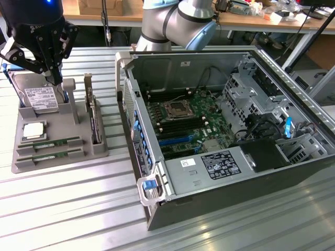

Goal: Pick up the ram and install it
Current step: 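Pick up the ram and move it above insertion slot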

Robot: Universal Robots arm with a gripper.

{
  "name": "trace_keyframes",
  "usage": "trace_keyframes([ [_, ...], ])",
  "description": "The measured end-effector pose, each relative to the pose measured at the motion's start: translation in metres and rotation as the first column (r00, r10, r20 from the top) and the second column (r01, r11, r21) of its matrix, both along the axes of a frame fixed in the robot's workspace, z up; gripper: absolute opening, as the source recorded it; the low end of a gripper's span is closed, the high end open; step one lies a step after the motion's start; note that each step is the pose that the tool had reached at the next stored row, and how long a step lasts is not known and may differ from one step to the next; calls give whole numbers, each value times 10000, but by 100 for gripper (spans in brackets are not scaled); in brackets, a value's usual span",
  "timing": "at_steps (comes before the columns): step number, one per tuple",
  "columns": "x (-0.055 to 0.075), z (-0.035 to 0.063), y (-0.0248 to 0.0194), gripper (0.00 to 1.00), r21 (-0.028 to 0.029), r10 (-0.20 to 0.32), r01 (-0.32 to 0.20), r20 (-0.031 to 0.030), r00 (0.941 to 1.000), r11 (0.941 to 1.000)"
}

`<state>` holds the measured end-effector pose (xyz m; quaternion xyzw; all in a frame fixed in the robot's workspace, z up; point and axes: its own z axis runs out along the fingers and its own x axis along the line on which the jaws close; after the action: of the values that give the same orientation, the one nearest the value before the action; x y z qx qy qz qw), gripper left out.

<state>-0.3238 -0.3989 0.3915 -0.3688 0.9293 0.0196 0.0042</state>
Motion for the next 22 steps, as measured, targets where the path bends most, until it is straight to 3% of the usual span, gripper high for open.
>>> trace_keyframes([
  [14,0,0,0,11,-6,1021,-1021,0,9948,9948],
  [22,0,0,0,11,-8,1335,-1335,0,9910,9910],
])
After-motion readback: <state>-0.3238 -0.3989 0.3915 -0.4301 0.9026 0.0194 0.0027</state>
